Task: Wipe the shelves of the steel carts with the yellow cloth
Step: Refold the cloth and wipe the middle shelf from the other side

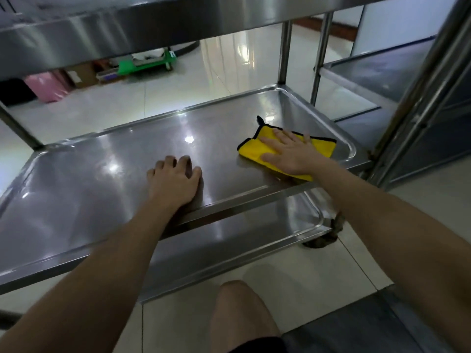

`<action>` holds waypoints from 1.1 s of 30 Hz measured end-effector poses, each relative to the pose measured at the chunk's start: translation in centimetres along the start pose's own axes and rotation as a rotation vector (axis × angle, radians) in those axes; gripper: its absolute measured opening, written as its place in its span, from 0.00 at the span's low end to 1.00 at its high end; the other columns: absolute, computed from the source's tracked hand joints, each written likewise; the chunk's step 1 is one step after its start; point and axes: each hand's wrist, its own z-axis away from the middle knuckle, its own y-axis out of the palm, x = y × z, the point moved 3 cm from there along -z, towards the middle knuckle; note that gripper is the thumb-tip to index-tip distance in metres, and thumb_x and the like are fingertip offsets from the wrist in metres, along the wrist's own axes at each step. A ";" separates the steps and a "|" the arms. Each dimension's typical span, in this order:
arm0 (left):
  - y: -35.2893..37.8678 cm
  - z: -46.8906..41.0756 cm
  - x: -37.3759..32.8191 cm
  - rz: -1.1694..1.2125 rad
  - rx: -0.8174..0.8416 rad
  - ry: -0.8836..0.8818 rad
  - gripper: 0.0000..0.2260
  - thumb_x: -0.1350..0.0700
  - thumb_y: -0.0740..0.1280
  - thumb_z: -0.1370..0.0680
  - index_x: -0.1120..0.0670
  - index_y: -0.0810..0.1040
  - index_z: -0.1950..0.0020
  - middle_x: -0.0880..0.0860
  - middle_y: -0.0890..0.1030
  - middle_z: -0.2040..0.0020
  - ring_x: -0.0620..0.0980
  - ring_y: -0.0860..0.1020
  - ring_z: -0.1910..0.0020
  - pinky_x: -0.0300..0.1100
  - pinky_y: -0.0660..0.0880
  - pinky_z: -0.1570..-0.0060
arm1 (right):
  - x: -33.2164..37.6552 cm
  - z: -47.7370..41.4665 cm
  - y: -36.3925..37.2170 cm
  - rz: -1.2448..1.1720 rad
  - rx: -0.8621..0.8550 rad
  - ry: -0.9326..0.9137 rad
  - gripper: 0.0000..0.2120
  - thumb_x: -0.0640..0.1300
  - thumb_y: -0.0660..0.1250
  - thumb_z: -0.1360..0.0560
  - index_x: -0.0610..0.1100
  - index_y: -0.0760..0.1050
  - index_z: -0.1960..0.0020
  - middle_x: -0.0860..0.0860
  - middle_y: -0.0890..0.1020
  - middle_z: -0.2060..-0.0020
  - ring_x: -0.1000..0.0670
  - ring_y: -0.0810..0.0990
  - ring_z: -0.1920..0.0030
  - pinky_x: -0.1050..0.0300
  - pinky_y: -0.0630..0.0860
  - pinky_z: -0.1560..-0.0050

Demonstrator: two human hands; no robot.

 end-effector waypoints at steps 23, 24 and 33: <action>1.3 0.1 0.4 0.054 -0.136 0.011 0.28 0.32 0.51 0.16 0.43 0.70 0.21 0.55 0.72 0.23 0.61 0.69 0.25 0.62 0.65 0.27 | 16.6 -12.7 -0.4 0.043 0.056 -0.262 0.33 0.72 0.44 0.18 0.65 0.48 0.14 0.54 0.44 0.13 0.46 0.40 0.13 0.30 0.34 0.19; 1.3 0.1 0.5 0.053 -0.130 0.010 0.29 0.32 0.51 0.16 0.43 0.70 0.21 0.54 0.71 0.22 0.61 0.69 0.25 0.62 0.64 0.26 | 14.6 -12.9 -1.0 0.036 0.043 -0.209 0.34 0.73 0.44 0.18 0.65 0.48 0.14 0.54 0.45 0.12 0.47 0.41 0.13 0.30 0.35 0.19; 1.3 0.0 0.2 0.046 -0.135 -0.010 0.31 0.31 0.49 0.17 0.42 0.69 0.19 0.53 0.70 0.22 0.60 0.68 0.24 0.62 0.64 0.24 | -3.2 -13.7 -4.9 0.034 -0.035 0.318 0.36 0.72 0.42 0.18 0.62 0.47 0.13 0.48 0.45 0.12 0.40 0.41 0.13 0.24 0.35 0.20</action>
